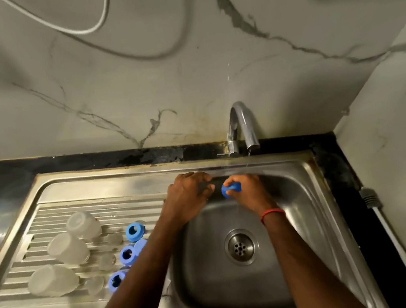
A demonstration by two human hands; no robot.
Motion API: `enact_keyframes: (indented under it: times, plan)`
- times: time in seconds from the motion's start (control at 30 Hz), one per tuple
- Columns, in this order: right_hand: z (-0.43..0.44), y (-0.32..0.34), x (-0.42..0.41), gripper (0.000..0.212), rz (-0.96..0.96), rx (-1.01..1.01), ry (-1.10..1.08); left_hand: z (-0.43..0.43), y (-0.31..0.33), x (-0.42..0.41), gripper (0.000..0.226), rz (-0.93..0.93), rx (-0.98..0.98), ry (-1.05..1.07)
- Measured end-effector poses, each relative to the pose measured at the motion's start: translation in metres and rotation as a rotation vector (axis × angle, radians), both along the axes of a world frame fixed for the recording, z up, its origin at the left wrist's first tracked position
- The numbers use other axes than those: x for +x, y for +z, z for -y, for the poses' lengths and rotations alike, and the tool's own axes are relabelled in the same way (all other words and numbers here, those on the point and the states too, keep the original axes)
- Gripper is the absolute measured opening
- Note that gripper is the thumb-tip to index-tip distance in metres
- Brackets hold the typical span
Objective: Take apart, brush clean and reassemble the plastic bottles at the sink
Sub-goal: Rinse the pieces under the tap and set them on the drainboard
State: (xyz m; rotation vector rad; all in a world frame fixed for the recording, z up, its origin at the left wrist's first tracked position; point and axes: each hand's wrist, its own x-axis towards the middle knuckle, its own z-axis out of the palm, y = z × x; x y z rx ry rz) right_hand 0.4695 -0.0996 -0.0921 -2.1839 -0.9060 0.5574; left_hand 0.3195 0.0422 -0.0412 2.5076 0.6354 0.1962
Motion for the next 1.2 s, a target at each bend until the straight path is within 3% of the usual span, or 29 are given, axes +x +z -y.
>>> enact_keyframes:
  times: [0.13, 0.3, 0.43, 0.53, 0.63, 0.67, 0.7, 0.77, 0.8, 0.87, 0.97, 1.07, 1.13, 1.2]
  plan:
    - [0.01, 0.026, 0.016, 0.024, 0.008, 0.161, -0.094, 0.027, 0.002, 0.033, 0.014, 0.133, -0.284, 0.15]
    - [0.018, 0.037, 0.02, 0.028, 0.08, 0.261, -0.095, 0.056, -0.009, 0.069, 0.028, 0.222, -0.701, 0.25]
    - [0.015, 0.027, 0.015, 0.033, 0.142, 0.261, -0.139, 0.069, -0.016, 0.072, 0.037, 0.319, -0.572, 0.146]
    - [0.005, 0.03, 0.022, 0.042, -0.112, 0.199, -0.32, 0.069, -0.022, 0.07, 0.024, 0.369, -0.484, 0.019]
    - [-0.008, 0.038, 0.028, 0.043, -0.618, 0.198, -0.526, 0.067, -0.024, 0.071, 0.023, 0.377, -0.516, 0.055]
    - [-0.012, 0.041, 0.027, 0.043, -0.597, 0.172, -0.519, 0.068, -0.022, 0.073, 0.026, 0.381, -0.557, 0.112]
    - [-0.014, 0.043, 0.025, 0.041, -0.418, 0.125, -0.468, 0.069, -0.019, 0.075, 0.03, 0.381, -0.62, 0.182]
    - [-0.011, 0.04, 0.014, 0.036, 0.138, 0.092, -0.286, 0.067, -0.011, 0.082, 0.03, 0.388, -0.804, 0.351]
    - [-0.007, 0.038, 0.007, 0.034, 0.291, 0.152, -0.189, 0.065, -0.007, 0.085, 0.028, 0.387, -0.889, 0.424]
    - [-0.003, 0.027, 0.005, 0.033, 0.295, 0.238, -0.119, 0.06, -0.005, 0.088, 0.026, 0.382, -0.957, 0.458]
    - [-0.011, 0.016, 0.011, 0.035, -0.005, 0.297, -0.329, 0.06, -0.01, 0.084, 0.026, 0.394, -0.84, 0.311]
    - [-0.02, 0.03, 0.019, 0.032, -0.716, 0.353, -0.658, 0.054, -0.028, 0.081, 0.025, 0.399, -0.541, 0.077]
    - [-0.011, 0.035, 0.024, 0.03, -1.04, 0.372, -0.586, 0.045, -0.036, 0.08, 0.025, 0.347, -0.317, -0.029]
    - [-0.001, 0.036, 0.027, 0.034, -1.093, 0.379, -0.418, 0.037, -0.036, 0.078, 0.023, 0.41, -0.253, -0.052]
